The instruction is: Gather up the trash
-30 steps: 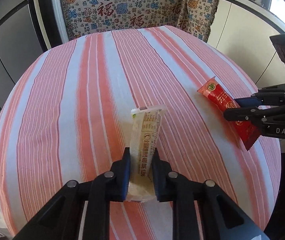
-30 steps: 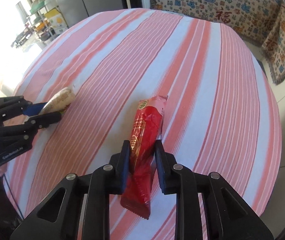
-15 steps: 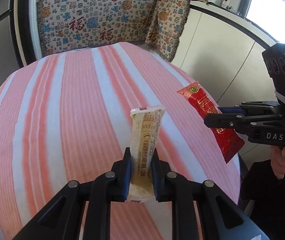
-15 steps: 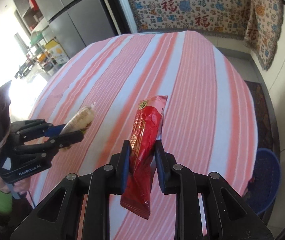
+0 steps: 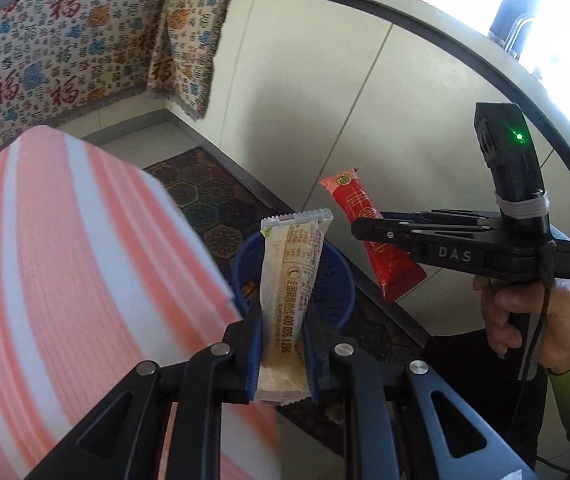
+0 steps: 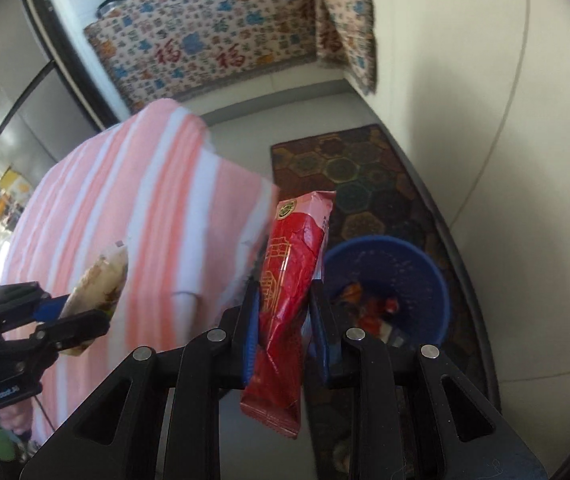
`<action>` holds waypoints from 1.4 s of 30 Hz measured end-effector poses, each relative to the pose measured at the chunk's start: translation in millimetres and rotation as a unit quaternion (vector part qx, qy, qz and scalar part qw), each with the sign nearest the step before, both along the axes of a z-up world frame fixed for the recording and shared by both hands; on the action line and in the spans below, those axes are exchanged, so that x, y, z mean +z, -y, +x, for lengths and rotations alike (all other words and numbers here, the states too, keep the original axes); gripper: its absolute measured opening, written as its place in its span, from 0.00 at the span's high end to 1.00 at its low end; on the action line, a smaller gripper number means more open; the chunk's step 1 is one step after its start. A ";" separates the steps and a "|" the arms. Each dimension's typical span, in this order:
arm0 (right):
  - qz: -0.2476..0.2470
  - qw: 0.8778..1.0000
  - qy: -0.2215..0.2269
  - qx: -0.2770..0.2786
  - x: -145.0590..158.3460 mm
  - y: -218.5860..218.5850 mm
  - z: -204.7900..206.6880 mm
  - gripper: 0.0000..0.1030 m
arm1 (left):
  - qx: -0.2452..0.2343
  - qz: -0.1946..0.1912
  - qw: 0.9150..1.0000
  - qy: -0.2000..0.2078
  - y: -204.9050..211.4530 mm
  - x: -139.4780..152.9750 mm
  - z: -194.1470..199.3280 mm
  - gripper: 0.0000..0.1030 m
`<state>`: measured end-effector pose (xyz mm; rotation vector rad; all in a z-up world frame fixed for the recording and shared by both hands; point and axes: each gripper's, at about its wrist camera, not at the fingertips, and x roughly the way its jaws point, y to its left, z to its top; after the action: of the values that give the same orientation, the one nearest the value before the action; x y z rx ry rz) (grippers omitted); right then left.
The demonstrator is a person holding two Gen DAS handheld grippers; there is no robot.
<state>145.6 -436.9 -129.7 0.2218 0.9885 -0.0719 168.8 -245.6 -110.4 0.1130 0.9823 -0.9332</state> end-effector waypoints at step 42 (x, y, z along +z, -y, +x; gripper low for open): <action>-0.043 0.979 0.026 -0.198 21.0 81.7 -138.4 0.00 | 0.061 0.062 0.992 0.094 61.2 10.3 -46.9 0.00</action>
<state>7.1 -518.6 -108.7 0.3370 0.8755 -0.4694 122.0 -306.8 -100.0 0.2396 0.8622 -0.7356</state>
